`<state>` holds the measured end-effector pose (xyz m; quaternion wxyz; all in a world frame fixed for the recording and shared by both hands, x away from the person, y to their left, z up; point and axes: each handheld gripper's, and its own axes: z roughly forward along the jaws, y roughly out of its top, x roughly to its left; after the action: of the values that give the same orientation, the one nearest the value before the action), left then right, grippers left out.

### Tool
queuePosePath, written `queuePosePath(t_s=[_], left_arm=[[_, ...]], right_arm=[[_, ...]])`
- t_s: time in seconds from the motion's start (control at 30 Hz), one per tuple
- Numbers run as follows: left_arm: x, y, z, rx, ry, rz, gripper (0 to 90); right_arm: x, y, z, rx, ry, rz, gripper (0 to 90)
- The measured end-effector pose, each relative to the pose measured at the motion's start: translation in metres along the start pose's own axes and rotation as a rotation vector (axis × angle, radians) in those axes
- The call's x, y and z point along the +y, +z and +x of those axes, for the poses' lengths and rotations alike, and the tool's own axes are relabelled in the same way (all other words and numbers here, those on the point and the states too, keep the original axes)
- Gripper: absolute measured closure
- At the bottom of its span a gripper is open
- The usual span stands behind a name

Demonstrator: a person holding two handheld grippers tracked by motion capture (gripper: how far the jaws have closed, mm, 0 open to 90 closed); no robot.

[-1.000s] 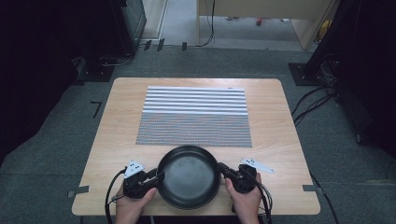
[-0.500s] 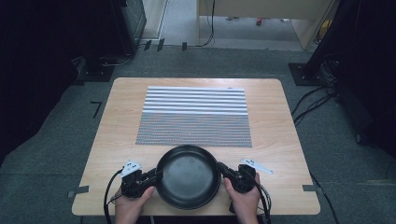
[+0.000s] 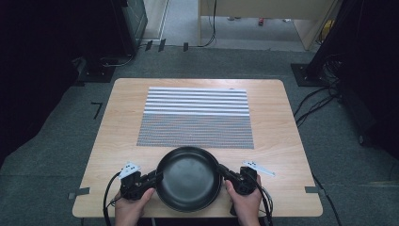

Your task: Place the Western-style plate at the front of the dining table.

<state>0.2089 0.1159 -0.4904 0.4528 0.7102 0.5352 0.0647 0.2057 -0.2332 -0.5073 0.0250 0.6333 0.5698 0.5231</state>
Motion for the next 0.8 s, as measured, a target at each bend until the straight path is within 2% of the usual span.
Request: queuePosePath(t_s=[0.2, 0.5, 0.8], left_arm=[[-0.0001, -0.0034, 0.0022, -0.007, -0.01, -0.006, 71.9], [-0.0005, -0.0095, 0.0048, -0.009, -0.02, -0.016, 72.1], [-0.0004, -0.0099, 0.0058, -0.009, -0.001, -0.008, 70.8]], right_arm=[[-0.0031, 0.0021, 0.0001, 0.014, 0.016, 0.013, 86.2], [-0.0061, 0.005, 0.0019, 0.031, 0.011, 0.029, 85.6], [-0.0098, 0.009, 0.0029, 0.043, 0.023, 0.048, 83.7]])
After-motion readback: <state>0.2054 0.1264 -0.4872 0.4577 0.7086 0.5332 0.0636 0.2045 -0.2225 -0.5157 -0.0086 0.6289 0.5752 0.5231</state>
